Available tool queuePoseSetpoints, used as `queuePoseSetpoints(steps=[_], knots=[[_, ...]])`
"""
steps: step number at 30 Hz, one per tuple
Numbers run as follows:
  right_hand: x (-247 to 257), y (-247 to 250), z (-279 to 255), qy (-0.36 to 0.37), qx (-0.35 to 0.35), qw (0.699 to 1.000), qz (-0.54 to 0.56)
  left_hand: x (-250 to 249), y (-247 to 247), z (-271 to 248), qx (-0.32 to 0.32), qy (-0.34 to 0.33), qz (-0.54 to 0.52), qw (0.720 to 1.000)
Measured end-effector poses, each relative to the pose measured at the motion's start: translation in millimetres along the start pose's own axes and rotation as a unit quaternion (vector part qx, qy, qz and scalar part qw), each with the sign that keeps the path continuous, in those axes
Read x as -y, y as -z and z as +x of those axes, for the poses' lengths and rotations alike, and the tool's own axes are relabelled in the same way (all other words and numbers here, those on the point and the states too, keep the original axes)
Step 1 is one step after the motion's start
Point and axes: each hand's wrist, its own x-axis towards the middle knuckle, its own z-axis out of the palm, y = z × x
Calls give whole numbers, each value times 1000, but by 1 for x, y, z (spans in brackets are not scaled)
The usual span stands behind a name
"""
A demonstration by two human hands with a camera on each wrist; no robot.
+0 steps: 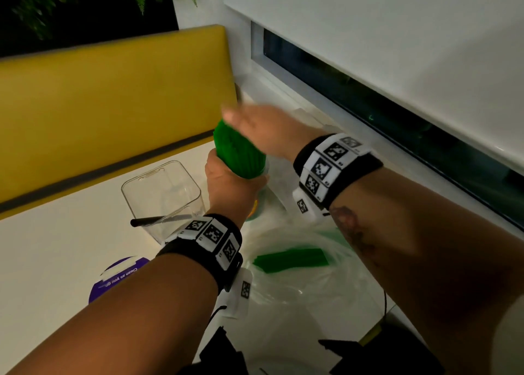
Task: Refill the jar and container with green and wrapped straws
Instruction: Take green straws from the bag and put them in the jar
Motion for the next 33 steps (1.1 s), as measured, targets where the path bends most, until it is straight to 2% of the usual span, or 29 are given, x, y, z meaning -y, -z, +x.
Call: queuePoseSetpoints(steps=[1, 2, 5, 7, 9, 10, 11, 12, 14, 15, 16, 17, 18, 20, 21, 25, 28, 31, 33], knots=[[-3, -8, -1, -28, 59, 998, -4, -1, 1, 0, 4, 2, 4, 1000], [-5, -14, -2, -34, 76, 996, -7, -2, 1, 0, 8, 3, 4, 1000], [1, -13, -4, -12, 62, 998, -18, -5, 3, -1, 20, 6, 6, 1000], [7, -5, -10, 9, -29, 999, -15, -8, 6, -5, 23, 13, 24, 999], [12, 5, -27, 7, -163, 986, 38, -8, 7, -8, 18, 33, 47, 998], [15, 12, -40, 2, -203, 977, 72, -10, 8, -12, 19, 54, 44, 997], [17, 20, -56, -6, -207, 974, 93, -7, 10, -17, 25, 79, 33, 996], [14, 24, -72, -19, -170, 981, 94, -4, 11, -25, 27, 103, 35, 994], [10, 18, -105, -40, 20, 997, 63, 14, 20, -46, 69, 121, 55, 989], [10, 3, -124, -34, 126, 991, 15, 28, 23, -56, 109, 113, 78, 984], [8, -18, -138, -11, 186, 981, -52, 43, 27, -65, 160, 102, 135, 972], [2, -44, -151, 17, 222, 968, -117, 51, 29, -73, 211, 102, 216, 948], [-9, -70, -162, 10, 235, 961, -144, 60, 31, -79, 248, 86, 320, 910], [-28, -106, -173, -50, 222, 962, -151, 73, 31, -84, 287, 25, 474, 832], [-36, -117, -177, -69, 208, 962, -161, 74, 30, -85, 291, 7, 501, 815], [-39, -128, -185, -70, 166, 974, -136, 72, 30, -73, 316, 16, 483, 817], [-35, -128, -186, -61, 109, 980, -157, 65, 32, -64, 333, 25, 459, 823], [-37, -127, -188, -70, 87, 978, -175, 54, 34, -62, 334, 50, 389, 857], [-41, -128, -188, -83, 97, 978, -165, 46, 35, -63, 338, 102, 304, 885]])
